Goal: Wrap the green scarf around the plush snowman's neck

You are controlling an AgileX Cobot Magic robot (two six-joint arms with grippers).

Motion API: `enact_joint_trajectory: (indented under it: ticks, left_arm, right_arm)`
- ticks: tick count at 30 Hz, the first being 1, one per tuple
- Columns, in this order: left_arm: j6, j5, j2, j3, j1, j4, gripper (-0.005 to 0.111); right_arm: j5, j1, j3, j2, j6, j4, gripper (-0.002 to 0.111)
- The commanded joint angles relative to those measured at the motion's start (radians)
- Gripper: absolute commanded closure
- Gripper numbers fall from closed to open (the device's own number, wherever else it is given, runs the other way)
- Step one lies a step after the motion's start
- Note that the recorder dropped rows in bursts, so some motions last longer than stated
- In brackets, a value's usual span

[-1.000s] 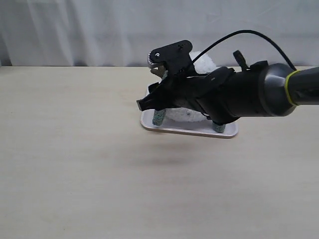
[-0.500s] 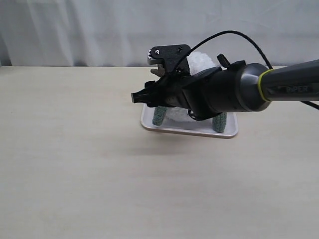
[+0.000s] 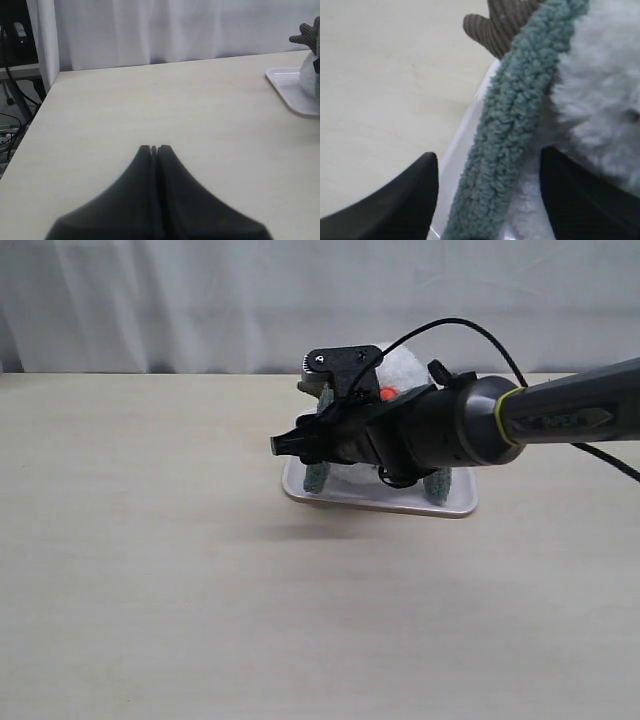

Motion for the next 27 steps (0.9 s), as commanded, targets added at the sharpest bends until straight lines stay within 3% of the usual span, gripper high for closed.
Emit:
enact_joint_trajectory:
  ticks: [1, 5, 9, 13, 27]
  left_arm:
    - [-0.005, -0.013, -0.002, 0.002, 0.004, -0.003, 0.107]
    - [-0.005, -0.013, -0.002, 0.002, 0.004, -0.003, 0.107]
    - [-0.005, -0.011, -0.002, 0.002, 0.004, -0.003, 0.107]
    - [-0.005, -0.011, -0.002, 0.002, 0.004, -0.003, 0.107]
    - [-0.005, -0.013, -0.002, 0.002, 0.004, -0.003, 0.107]
  right_arm:
    - [0.032, 0.002, -0.029, 0.025, 0.003, -0.006, 0.051]
    - [0.033, 0.001, -0.029, 0.029, 0.003, -0.006, 0.056]
    - [0.026, 0.001, -0.029, 0.060, -0.001, -0.018, 0.083]
    - [0.044, 0.001, -0.029, 0.060, -0.048, -0.018, 0.103]
    - [0.166, -0.001, 0.015, -0.032, -0.171, -0.029, 0.104]
